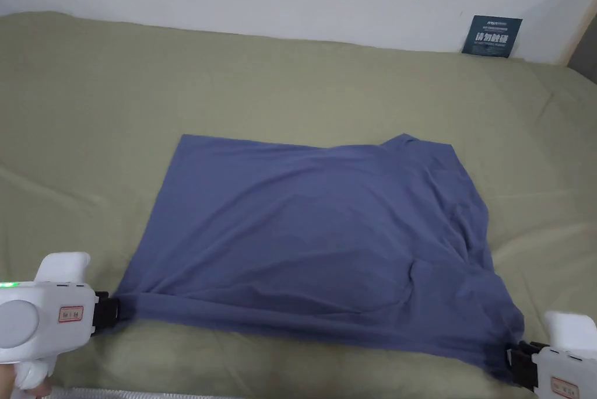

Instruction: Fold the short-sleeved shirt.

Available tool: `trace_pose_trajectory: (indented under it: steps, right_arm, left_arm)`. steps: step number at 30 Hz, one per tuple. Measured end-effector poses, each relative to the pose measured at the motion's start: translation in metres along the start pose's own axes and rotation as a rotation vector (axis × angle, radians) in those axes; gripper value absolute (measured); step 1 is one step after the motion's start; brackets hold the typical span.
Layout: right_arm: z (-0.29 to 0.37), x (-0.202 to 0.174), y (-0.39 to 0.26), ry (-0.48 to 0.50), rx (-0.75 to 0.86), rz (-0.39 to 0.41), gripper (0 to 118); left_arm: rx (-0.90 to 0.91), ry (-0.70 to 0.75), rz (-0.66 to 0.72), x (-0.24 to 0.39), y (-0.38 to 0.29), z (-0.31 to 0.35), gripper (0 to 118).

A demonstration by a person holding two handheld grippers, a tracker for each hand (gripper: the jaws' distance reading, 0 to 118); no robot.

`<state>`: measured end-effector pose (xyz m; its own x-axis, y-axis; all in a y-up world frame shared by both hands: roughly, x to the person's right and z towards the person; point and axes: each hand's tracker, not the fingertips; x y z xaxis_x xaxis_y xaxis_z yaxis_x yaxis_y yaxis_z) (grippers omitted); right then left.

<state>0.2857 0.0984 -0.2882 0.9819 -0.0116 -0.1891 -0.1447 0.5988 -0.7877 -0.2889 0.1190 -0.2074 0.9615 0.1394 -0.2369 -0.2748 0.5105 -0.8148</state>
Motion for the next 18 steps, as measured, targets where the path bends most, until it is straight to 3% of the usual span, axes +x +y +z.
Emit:
trace_pose_trajectory:
  steps: [9, 18]
  right_arm:
    - [0.024, -0.002, 0.080, -0.017, 0.180, 0.040, 3]
    - [-0.052, -0.013, 0.188, -0.084, 0.164, 0.115, 3]
  left_arm:
    - [0.090, 0.008, -0.071, 0.011, 0.056, 0.020, 5]
    - [0.095, 0.052, -0.091, 0.028, 0.151, -0.040, 5]
